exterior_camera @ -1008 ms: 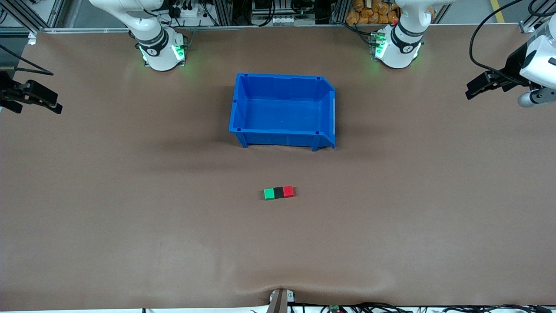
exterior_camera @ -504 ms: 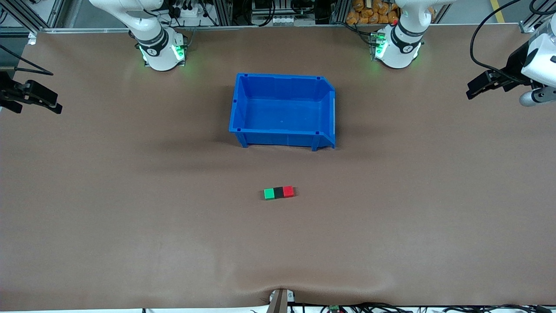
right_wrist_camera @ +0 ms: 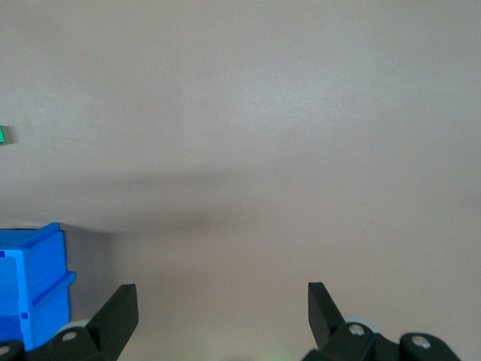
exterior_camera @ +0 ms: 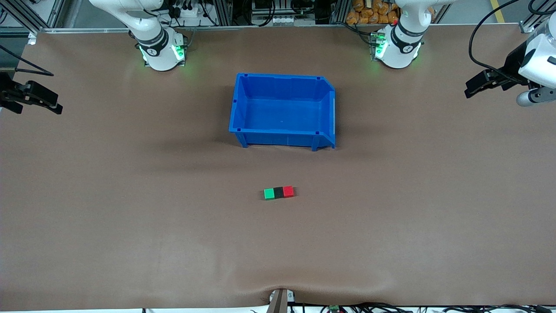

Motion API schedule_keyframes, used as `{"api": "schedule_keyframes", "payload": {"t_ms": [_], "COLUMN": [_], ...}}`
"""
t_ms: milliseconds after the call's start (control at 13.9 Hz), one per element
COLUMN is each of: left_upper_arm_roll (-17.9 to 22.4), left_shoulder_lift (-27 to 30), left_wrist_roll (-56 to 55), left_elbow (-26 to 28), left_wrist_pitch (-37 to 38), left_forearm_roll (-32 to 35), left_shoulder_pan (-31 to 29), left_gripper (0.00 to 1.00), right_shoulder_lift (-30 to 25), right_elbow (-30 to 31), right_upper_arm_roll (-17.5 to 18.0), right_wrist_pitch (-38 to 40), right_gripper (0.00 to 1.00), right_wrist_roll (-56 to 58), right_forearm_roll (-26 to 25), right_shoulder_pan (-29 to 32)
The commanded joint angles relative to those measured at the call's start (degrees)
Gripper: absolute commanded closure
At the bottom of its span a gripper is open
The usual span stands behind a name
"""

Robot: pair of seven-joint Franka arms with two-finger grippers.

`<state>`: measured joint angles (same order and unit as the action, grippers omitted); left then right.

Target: Attach green and red cubes to black cube

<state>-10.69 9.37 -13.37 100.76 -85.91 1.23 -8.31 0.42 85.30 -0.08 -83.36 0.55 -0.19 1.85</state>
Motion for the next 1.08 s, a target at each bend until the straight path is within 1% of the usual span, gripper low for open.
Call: {"api": "schedule_keyframes", "payload": {"t_ms": [0,216,504,1008], "left_upper_arm_roll": [0.1,0.2,0.1,0.1], "left_shoulder_lift": [0.0,0.0,-0.8,-0.8], "left_wrist_roll": [0.2,1.1,1.0,1.0], "left_elbow": [-1.4,-1.6,-3.9,-4.4], "left_wrist_pitch": [2.5,2.5,2.5,2.6], "left_forearm_roll": [-0.1,-0.1,0.0,-0.1], "left_shoulder_pan": [-0.4,-0.4,-0.3,-0.4], "left_gripper": [0.00,0.00,0.00,0.00], "right_shoulder_lift": [0.5,0.5,0.5,0.5], "right_elbow": [-1.0,-0.9,-0.9,-0.9], "right_upper_arm_roll": [0.6,0.6,0.6,0.6], "right_wrist_pitch": [0.5,0.5,0.5,0.5], "right_gripper": [0.00,0.00,0.00,0.00], "right_wrist_roll": [0.9,0.9,0.8,0.8], "right_forearm_roll": [1.2,1.2,1.2,1.2], "right_shoulder_pan": [1.3,1.4,1.4,1.4]}}
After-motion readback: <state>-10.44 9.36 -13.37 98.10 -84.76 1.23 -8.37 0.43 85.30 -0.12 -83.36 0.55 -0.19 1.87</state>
